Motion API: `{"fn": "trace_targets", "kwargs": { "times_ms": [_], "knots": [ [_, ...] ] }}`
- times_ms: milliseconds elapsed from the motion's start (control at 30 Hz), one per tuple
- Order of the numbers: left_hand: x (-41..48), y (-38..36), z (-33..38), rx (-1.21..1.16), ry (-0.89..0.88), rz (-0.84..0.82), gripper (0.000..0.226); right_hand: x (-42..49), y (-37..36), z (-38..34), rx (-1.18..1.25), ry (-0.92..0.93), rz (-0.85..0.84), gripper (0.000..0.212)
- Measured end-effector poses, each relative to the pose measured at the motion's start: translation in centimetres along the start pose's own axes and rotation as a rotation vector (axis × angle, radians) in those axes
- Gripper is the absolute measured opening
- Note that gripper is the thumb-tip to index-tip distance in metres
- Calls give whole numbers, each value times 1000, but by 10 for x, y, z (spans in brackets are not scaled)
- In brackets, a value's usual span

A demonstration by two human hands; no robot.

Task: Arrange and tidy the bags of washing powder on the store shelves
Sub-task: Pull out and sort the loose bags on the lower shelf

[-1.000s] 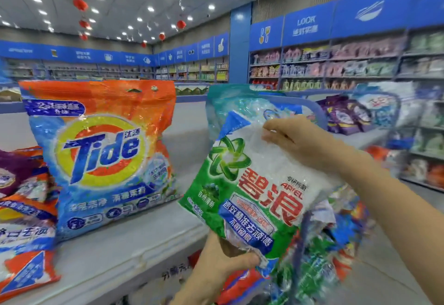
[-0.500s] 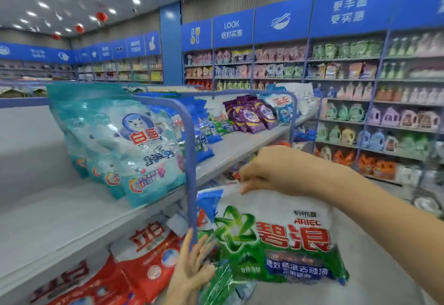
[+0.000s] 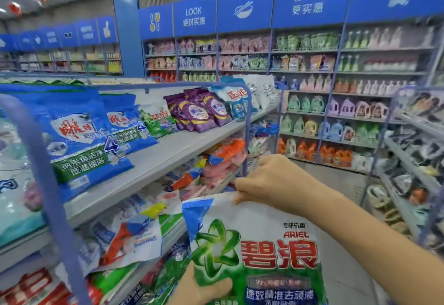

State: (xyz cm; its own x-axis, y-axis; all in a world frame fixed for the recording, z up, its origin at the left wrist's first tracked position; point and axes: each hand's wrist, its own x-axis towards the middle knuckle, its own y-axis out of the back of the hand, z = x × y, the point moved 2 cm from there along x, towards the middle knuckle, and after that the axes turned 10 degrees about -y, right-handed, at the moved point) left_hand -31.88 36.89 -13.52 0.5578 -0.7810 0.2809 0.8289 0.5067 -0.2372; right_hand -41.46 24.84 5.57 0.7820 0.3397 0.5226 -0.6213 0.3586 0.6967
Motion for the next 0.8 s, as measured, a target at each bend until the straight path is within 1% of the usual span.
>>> {"fn": "trace_targets", "kwargs": {
  "times_ms": [33,67,100,167,200,233,300,333,367,433,467,500,567,600,633,667,700,767,800],
  "knots": [
    [7,6,-19,-4,107,81,48,-4,-11,13,-33,-32,19,35],
    [15,7,-22,39,144,122,45,-6,-23,27,-64,-69,33,36],
    [31,3,-24,98,141,107,44,-8,-34,41,-89,-104,51,38],
    [74,-7,-22,156,73,133,55,-8,-60,70,-108,-154,105,40],
    [93,-12,-19,143,27,124,52,-7,-74,85,-109,-175,137,41],
    [114,-16,-17,122,-18,111,44,-4,-87,99,-107,-200,171,42],
    [151,-15,-20,18,-31,145,29,5,-113,129,-92,-252,232,42],
    [170,-12,-23,-19,-25,150,34,10,-125,145,-79,-278,260,43],
    [190,-8,-27,-36,-35,147,46,16,-137,162,-54,-313,293,44],
    [231,-2,-25,-61,-63,131,63,26,-161,197,74,-442,335,51],
    [251,2,-23,-67,-81,123,65,28,-174,214,168,-530,341,52],
    [270,7,-20,-73,-97,130,62,28,-187,230,277,-627,346,51],
    [306,18,-17,-100,-102,145,46,23,-216,258,563,-840,350,52],
    [322,24,-15,-121,-96,151,48,20,-233,269,749,-953,346,53],
    [336,28,-12,-144,-98,157,56,18,-253,279,967,-1046,327,55],
    [349,33,-10,-154,-103,172,62,20,-275,287,1196,-1101,269,61],
    [363,37,-7,-153,-112,200,59,25,-298,293,1418,-1119,173,72],
    [389,48,-4,-116,-136,272,41,40,-344,303,1761,-1095,17,100],
    [401,53,-4,-86,-141,316,37,49,-365,308,1889,-1076,-18,105]
  ]
}}
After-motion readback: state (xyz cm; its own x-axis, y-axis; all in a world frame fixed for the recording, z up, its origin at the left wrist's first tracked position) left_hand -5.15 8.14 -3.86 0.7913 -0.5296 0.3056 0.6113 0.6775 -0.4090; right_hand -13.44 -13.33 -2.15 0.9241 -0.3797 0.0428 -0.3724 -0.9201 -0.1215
